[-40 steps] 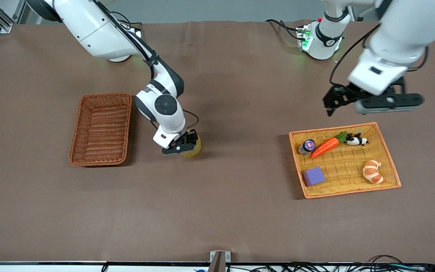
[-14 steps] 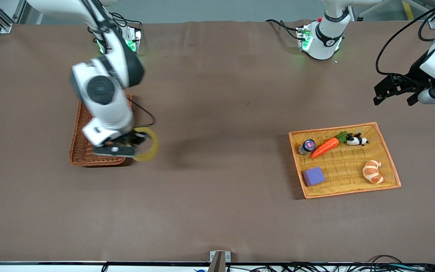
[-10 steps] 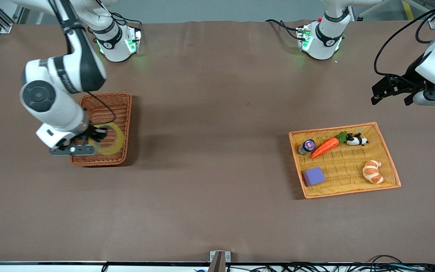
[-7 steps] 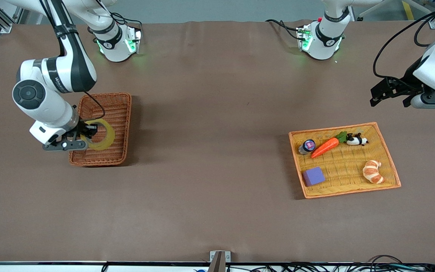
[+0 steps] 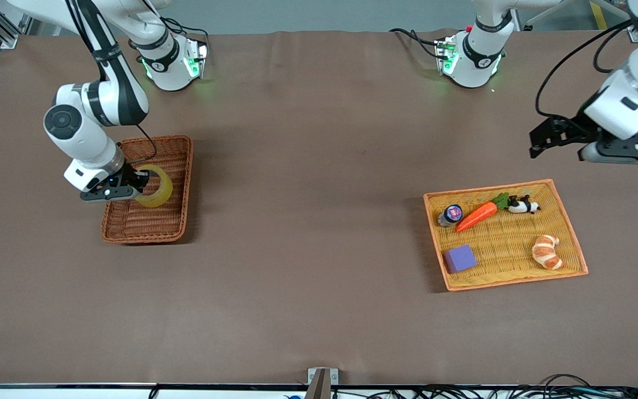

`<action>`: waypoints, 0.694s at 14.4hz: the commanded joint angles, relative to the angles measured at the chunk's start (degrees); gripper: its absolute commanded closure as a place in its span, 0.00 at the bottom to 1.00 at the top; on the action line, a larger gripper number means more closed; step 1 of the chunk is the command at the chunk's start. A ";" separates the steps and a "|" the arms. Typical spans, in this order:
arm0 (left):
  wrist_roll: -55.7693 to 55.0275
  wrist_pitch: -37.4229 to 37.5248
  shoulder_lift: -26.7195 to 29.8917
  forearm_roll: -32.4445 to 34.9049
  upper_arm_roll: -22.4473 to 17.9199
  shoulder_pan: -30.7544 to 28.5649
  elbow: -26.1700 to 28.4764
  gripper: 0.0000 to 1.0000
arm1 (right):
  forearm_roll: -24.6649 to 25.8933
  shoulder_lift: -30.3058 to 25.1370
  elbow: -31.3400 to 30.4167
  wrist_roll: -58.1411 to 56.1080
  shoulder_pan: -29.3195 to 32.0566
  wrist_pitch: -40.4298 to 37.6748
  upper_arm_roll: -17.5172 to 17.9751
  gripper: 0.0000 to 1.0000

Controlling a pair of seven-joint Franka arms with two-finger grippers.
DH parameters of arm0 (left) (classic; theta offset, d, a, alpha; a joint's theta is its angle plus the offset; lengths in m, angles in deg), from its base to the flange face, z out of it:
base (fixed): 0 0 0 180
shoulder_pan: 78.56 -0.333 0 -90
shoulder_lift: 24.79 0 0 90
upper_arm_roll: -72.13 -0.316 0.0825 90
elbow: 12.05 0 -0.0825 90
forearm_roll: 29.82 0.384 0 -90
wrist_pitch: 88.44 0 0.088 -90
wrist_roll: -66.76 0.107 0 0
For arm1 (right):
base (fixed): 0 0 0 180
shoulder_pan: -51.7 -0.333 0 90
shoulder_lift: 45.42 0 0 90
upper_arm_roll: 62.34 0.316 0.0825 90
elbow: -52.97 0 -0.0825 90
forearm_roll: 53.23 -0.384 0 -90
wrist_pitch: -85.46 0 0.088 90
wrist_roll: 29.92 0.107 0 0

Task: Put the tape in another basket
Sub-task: 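Carry the tape with the right gripper and lower it into the basket, then open the right gripper and lift it away from the basket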

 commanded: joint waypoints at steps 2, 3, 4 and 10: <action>-3.66 0.55 -0.76 0.90 0.02 -0.61 -1.72 0.00 | -0.77 2.26 -3.11 -4.79 0.59 8.47 -2.42 0.96; -4.63 0.55 -0.68 0.90 0.02 -0.78 -1.72 0.00 | -0.77 3.67 -3.46 -4.79 0.50 9.97 -2.51 0.93; -5.34 0.55 -0.50 0.90 0.02 -0.78 -1.80 0.00 | -0.77 4.46 -3.47 -4.70 0.50 10.94 -2.51 0.89; -4.82 0.55 -0.15 2.57 0.11 -0.78 -1.89 0.00 | -0.77 1.49 -2.16 -3.91 0.59 9.64 -2.24 0.00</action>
